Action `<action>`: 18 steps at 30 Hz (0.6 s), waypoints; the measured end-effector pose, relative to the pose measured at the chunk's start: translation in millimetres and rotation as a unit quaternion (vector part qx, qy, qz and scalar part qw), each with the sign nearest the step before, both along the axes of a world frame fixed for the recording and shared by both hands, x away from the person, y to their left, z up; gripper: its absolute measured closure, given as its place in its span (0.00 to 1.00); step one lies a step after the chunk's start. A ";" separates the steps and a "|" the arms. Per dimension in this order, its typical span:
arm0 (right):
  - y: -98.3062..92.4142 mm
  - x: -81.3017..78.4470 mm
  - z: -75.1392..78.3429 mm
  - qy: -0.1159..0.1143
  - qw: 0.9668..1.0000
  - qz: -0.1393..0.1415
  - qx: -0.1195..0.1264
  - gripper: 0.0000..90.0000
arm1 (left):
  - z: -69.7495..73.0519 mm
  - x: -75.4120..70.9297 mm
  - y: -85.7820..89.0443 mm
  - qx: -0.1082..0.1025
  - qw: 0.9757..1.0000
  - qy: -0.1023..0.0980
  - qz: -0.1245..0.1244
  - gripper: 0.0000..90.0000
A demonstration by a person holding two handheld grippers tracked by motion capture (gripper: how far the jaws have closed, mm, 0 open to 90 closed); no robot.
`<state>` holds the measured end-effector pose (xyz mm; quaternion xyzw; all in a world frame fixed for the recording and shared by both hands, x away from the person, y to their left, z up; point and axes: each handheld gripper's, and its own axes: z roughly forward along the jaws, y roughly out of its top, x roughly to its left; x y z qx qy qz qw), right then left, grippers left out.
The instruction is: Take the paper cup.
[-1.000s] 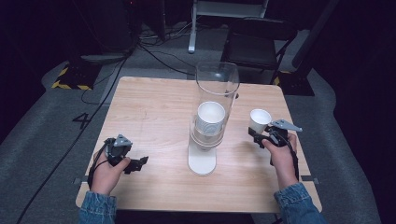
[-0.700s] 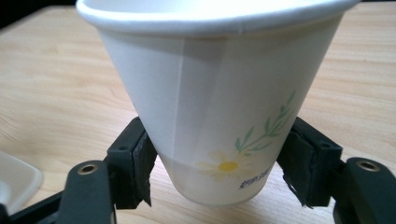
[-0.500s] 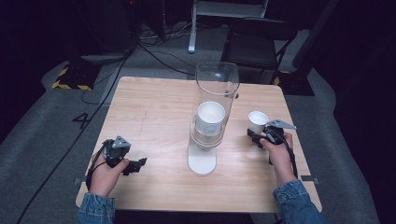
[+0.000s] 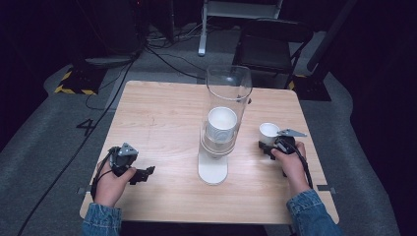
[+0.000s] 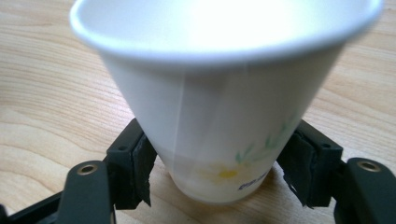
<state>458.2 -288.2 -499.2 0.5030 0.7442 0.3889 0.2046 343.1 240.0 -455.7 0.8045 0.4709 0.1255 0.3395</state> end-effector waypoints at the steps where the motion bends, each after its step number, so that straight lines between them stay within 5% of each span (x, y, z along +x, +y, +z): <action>1: 0.0 0.0 0.0 0.000 1.000 0.000 0.000 0.37 | 0.0 0.0 0.0 0.000 1.000 0.000 0.000 0.19; 7: -0.3 -1.2 -1.8 0.008 1.000 0.001 -0.005 0.36 | 0.3 1.6 -1.9 0.002 1.000 -0.001 -0.005 0.19; 14: -0.7 -3.4 -2.6 0.005 1.000 -0.004 -0.002 0.18 | -0.5 4.2 -3.6 -0.001 1.000 0.000 -0.006 0.19; 18: -1.6 -8.5 3.7 -0.003 1.000 -0.008 0.004 0.18 | 0.2 5.1 -4.2 -0.002 1.000 -0.001 -0.006 0.19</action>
